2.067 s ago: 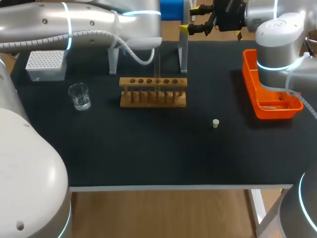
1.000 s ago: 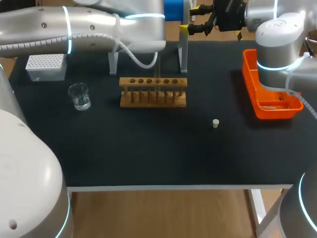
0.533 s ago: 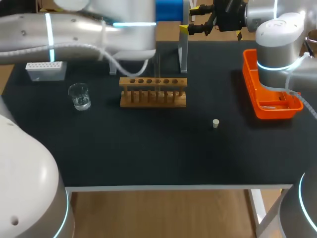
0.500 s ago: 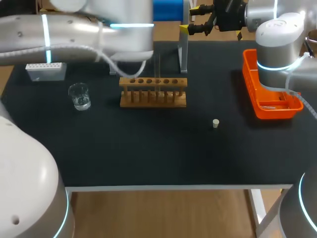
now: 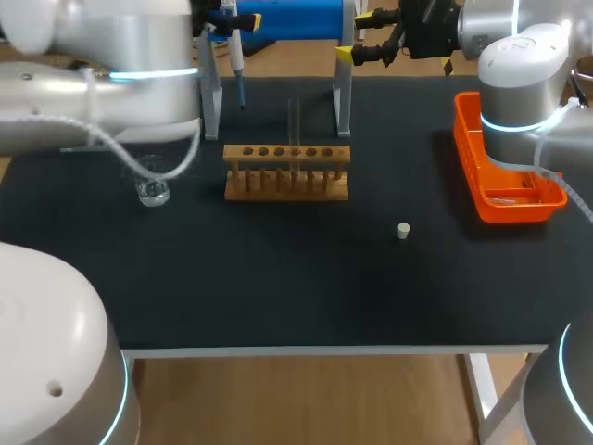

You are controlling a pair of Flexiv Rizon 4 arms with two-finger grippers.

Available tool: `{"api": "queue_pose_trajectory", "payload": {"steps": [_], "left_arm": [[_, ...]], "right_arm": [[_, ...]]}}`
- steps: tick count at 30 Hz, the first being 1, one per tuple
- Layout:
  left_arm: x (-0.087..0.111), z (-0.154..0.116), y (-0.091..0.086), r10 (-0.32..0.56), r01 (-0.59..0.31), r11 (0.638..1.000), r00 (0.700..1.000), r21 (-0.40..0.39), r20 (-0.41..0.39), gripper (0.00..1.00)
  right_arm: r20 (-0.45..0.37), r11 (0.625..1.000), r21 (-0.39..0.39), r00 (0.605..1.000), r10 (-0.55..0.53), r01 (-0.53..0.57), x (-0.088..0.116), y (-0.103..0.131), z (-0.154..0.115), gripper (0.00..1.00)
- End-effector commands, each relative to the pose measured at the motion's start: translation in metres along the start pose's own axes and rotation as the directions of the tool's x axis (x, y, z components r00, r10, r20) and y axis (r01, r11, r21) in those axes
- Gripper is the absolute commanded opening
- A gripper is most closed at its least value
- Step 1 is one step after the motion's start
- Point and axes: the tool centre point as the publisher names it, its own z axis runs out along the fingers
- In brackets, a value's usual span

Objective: Invert the test tube, pick up the pipette, mount the tip to pipette, aspirate from beaker and dispense into the tube, eject the tip, return the pipette, and cap with the stopper.

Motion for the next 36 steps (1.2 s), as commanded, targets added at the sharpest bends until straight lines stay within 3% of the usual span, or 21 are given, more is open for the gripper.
{"api": "queue_pose_trajectory", "payload": {"steps": [1, 7, 13, 20, 25, 31, 36], "left_arm": [[-0.006, -0.007, 0.006, 0.021, 0.011, 0.993, 0.964, 0.121, -0.264, 1.0], [-0.005, -0.006, 0.005, 0.032, 0.001, 0.992, 0.963, 0.124, -0.269, 1.0], [0.019, -0.013, 0.011, 0.157, -0.11, 0.982, 0.925, 0.151, -0.347, 1.0], [0.039, -0.016, 0.024, 0.22, -0.193, 0.975, 0.91, 0.111, -0.352, 1.0], [0.051, -0.006, 0.032, 0.256, -0.235, 0.967, 0.866, 0.102, -0.429, 1.0], [0.069, 0.004, 0.051, 0.252, -0.281, 0.959, 0.776, 0.041, -0.578, 1.0], [0.071, 0.004, 0.057, 0.24, -0.275, 0.961, 0.773, 0.03, -0.587, 1.0]], "right_arm": [[-0.003, 1.0, 0.002, 1.0, 0.0, 0.0, -0.001, 0.0, -0.001, 1.0], [-0.003, 1.0, 0.002, 1.0, 0.0, 0.0, -0.001, 0.0, -0.001, 1.0], [-0.003, 1.0, 0.002, 1.0, 0.0, 0.0, -0.001, 0.0, -0.001, 1.0], [-0.003, 1.0, 0.002, 1.0, 0.0, 0.0, -0.001, 0.0, -0.001, 1.0], [-0.003, 1.0, 0.002, 1.0, 0.0, 0.0, -0.001, 0.0, -0.001, 1.0], [-0.003, 1.0, 0.002, 1.0, 0.0, 0.0, -0.001, 0.0, -0.001, 1.0], [-0.003, 1.0, 0.002, 1.0, 0.0, 0.0, -0.001, 0.0, -0.001, 1.0]]}}
